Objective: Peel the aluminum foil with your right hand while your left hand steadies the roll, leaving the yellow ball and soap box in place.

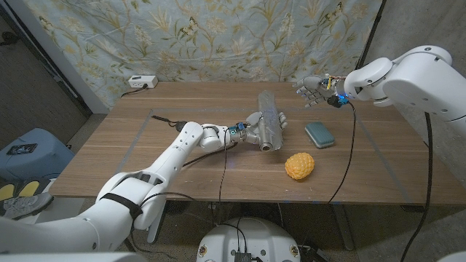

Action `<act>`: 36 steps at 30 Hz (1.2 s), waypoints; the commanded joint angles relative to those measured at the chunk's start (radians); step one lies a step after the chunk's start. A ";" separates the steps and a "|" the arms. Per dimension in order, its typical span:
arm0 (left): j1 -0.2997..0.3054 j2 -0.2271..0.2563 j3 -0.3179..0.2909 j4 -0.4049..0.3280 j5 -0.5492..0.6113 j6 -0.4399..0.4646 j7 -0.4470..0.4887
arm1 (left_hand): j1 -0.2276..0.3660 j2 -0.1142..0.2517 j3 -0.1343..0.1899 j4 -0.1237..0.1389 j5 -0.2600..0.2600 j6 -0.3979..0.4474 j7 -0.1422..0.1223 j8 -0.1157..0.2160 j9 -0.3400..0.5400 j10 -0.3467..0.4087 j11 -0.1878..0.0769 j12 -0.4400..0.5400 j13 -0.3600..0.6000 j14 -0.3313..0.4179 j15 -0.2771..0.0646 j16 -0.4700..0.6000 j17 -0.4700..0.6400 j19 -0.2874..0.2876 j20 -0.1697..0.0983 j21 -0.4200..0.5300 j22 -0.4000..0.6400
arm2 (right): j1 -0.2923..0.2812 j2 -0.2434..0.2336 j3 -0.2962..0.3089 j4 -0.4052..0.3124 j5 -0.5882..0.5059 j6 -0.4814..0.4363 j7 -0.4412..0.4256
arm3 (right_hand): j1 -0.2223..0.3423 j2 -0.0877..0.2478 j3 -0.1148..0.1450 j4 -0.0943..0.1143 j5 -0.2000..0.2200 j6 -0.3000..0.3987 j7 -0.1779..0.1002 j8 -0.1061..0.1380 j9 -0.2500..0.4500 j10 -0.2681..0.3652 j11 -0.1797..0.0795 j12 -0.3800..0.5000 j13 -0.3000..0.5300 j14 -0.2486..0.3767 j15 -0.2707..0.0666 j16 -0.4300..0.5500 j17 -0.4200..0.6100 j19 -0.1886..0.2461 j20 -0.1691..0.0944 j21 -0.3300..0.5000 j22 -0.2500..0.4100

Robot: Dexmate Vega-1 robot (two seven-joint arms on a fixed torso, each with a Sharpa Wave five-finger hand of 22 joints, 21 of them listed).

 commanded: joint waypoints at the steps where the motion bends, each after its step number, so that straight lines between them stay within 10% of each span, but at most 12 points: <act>1: 0.014 0.042 0.026 -0.119 0.025 -0.034 0.056 | -0.003 0.017 0.009 0.002 -0.003 0.012 0.000 0.005 0.000 0.015 -0.003 0.000 -0.003 0.011 0.000 0.007 0.001 0.014 -0.003 0.006 0.002 | -0.021 -0.001 0.026 -0.056 0.014 0.012 -0.039 | 0.007 0.001 0.001 -0.005 0.002 0.004 0.010 0.003 0.005 0.004 0.009 0.005 0.002 0.004 0.007 0.006 0.004 0.000 0.002 0.002 0.003; 10: 0.004 0.050 0.045 -0.126 0.014 -0.037 0.061 | -0.007 0.019 0.015 0.004 -0.005 0.017 0.003 0.001 -0.005 0.023 -0.002 -0.008 -0.014 0.019 -0.001 0.008 -0.003 0.020 -0.005 0.009 0.001 | 0.016 0.027 -0.001 -0.116 0.009 -0.034 -0.076 | 0.012 -0.005 -0.002 -0.012 0.001 0.016 0.024 0.006 0.005 0.017 0.026 0.009 0.002 0.017 0.023 0.009 0.002 0.013 0.013 0.007 0.003; 18: 0.004 0.054 0.052 -0.130 0.006 -0.039 0.079 | -0.012 0.019 0.020 0.005 -0.006 0.016 0.002 -0.005 -0.010 0.027 0.000 -0.017 -0.023 0.015 0.000 0.004 -0.006 0.019 -0.004 0.009 0.001 | 0.112 0.101 -0.071 -0.153 -0.007 -0.194 -0.132 | 0.054 -0.030 -0.003 -0.058 0.002 0.064 0.096 0.015 0.004 0.074 0.089 0.019 0.001 0.078 0.087 0.014 -0.009 0.074 0.060 0.017 0.003; 22: 0.007 0.058 0.058 -0.144 0.012 -0.049 0.090 | -0.013 0.019 0.022 0.005 -0.007 0.016 0.004 -0.008 -0.012 0.025 0.002 -0.023 -0.027 0.010 0.002 0.001 -0.007 0.016 -0.004 0.008 0.001 | 0.229 0.074 -0.194 -0.153 0.123 -0.195 -0.274 | 0.079 -0.033 -0.003 -0.079 0.002 0.083 0.130 0.014 0.003 0.102 0.132 0.020 0.001 0.110 0.133 0.015 -0.010 0.103 0.098 0.018 0.003; 36: 0.023 0.062 0.055 -0.186 -0.007 -0.064 0.166 | -0.008 0.014 0.033 -0.002 -0.004 0.011 0.006 -0.018 -0.018 0.025 0.003 -0.033 -0.035 0.005 0.003 -0.005 -0.013 0.013 -0.002 0.006 0.000 | 0.568 0.074 -0.553 -0.072 0.547 -0.195 -0.701 | 0.120 -0.045 -0.004 -0.102 0.001 0.072 0.166 0.001 0.003 0.111 0.135 0.011 0.000 0.118 0.152 0.001 -0.011 0.101 0.133 0.006 0.003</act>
